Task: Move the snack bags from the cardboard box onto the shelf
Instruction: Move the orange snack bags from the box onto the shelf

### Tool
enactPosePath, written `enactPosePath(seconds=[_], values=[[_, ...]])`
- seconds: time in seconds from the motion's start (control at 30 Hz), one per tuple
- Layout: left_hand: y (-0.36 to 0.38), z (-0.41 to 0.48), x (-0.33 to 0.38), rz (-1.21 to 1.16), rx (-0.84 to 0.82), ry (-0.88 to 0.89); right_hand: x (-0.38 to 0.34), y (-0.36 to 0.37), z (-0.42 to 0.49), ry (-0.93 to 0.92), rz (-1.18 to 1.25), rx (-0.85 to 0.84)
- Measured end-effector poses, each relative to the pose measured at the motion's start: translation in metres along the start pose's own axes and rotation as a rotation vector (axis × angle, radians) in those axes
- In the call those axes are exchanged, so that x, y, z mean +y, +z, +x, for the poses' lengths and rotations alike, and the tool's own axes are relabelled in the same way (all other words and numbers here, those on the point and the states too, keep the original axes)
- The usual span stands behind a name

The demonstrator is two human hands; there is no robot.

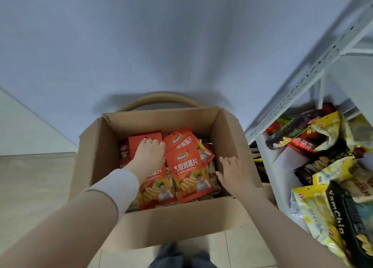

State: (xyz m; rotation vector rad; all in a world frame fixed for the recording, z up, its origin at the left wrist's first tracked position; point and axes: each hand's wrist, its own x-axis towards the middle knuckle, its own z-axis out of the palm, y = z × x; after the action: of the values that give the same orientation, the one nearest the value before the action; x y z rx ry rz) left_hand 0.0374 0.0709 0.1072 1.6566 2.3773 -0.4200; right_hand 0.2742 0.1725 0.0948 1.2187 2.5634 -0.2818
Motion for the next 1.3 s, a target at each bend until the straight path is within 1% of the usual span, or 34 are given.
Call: enactPosePath(seconds=[0.1, 0.23, 0.37, 0.47, 0.53, 0.63, 0.7, 0.8, 0.9, 0.97, 1.07, 1.13, 1.23, 1.3], values=[[0.045, 0.006, -0.018, -0.146, -0.128, -0.107, -0.015, 0.036, 0.024, -0.001, 0.056, -0.148], [0.104, 0.010, -0.030, -0.467, -0.299, -0.344, -0.020, 0.077, 0.053, 0.052, 0.152, -0.315], [0.157, 0.018, -0.040, -0.794, -0.365, -0.598, -0.019, 0.111, 0.084, 0.118, 0.200, -0.461], [0.195, 0.029, -0.041, -1.032, -0.370, -0.797, -0.019, 0.140, 0.113, 0.260, 0.293, -0.529], [0.222, 0.036, -0.037, -1.167, -0.348, -0.906, -0.022, 0.160, 0.133, 0.363, 0.374, -0.547], [0.256, 0.051, -0.028, -1.264, -0.334, -1.111, -0.031, 0.188, 0.154, 0.458, 0.421, -0.504], [0.269, 0.059, -0.023, -1.280, -0.316, -1.228, -0.037, 0.201, 0.161, 0.516, 0.401, -0.478], [0.278, 0.064, -0.021, -1.204, -0.274, -1.345, -0.039, 0.214, 0.163, 0.608, 0.386, -0.443], [0.285, 0.063, -0.028, -1.186, -0.276, -1.354, -0.038, 0.218, 0.161, 0.686, 0.487, -0.406], [0.286, 0.061, -0.032, -1.193, -0.301, -1.280, -0.036, 0.220, 0.158, 0.727, 0.585, -0.415], [0.281, 0.058, -0.034, -1.243, -0.346, -1.123, -0.035, 0.217, 0.148, 0.706, 0.694, -0.532], [0.278, 0.056, -0.034, -1.319, -0.326, -1.051, -0.033, 0.216, 0.140, 0.713, 0.784, -0.590], [0.272, 0.052, -0.032, -1.513, -0.309, -0.942, -0.031, 0.216, 0.129, 0.716, 0.952, -0.631], [0.267, 0.048, -0.030, -1.588, -0.297, -0.863, -0.031, 0.213, 0.127, 0.701, 0.976, -0.629]])
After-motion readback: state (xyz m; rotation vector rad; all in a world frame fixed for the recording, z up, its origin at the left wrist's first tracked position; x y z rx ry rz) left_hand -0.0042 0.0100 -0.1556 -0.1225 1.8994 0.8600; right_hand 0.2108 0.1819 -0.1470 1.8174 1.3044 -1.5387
